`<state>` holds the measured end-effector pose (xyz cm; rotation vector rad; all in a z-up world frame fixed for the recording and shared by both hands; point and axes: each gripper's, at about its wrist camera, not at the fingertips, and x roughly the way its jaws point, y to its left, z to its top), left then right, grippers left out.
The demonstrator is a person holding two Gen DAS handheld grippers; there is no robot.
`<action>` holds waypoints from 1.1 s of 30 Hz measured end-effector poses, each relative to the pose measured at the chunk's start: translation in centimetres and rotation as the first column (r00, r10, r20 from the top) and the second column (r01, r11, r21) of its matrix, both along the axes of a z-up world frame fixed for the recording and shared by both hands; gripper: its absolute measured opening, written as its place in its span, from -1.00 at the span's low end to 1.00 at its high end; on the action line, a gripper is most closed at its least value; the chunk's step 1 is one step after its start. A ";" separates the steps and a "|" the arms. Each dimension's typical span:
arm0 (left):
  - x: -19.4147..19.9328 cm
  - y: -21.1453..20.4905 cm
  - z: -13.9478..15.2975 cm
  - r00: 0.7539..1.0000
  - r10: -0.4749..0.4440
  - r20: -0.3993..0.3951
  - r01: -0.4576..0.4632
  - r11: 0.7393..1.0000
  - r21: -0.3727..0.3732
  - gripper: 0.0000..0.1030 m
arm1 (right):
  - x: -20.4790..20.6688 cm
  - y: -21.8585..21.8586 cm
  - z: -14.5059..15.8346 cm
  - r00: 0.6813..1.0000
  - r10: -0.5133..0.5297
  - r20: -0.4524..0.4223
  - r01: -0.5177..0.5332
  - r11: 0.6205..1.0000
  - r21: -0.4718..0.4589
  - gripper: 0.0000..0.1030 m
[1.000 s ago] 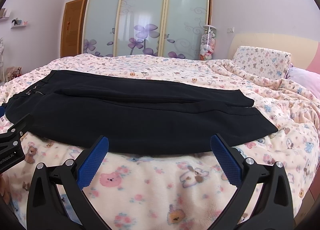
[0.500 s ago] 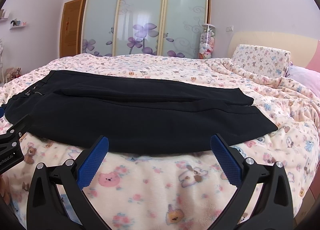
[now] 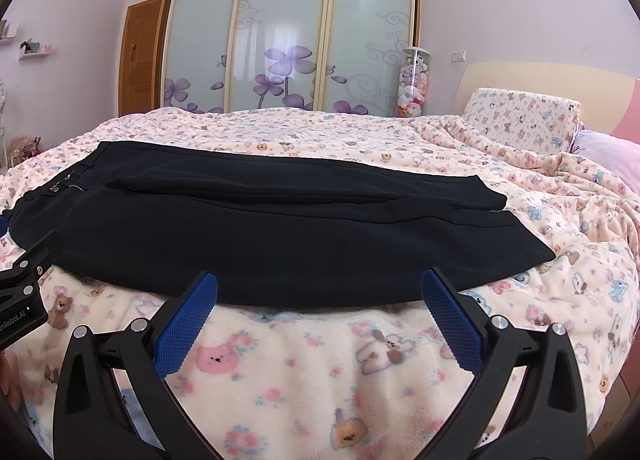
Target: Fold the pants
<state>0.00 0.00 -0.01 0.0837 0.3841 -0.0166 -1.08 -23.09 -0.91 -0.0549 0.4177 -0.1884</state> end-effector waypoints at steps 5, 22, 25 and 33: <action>0.0 0.0 0.0 1.000 0.000 -0.001 0.000 1.000 -0.001 0.97 | 0.0 0.0 0.1 1.000 0.000 0.000 0.000 1.000 0.002 0.97; 0.0 0.0 0.0 1.000 0.000 -0.001 0.000 1.000 0.000 0.97 | 0.0 -0.4 -0.1 1.000 -0.001 0.000 0.001 1.000 0.006 0.97; 0.0 0.0 0.0 1.000 0.000 -0.001 0.000 1.000 0.000 0.97 | 0.0 -0.7 -0.1 1.000 -0.002 0.002 0.002 1.000 0.006 0.97; 0.3 0.1 0.3 1.000 0.014 -0.008 -0.014 1.000 -0.007 0.97 | -0.1 -1.9 2.2 0.996 0.061 0.063 -0.064 0.997 0.050 0.97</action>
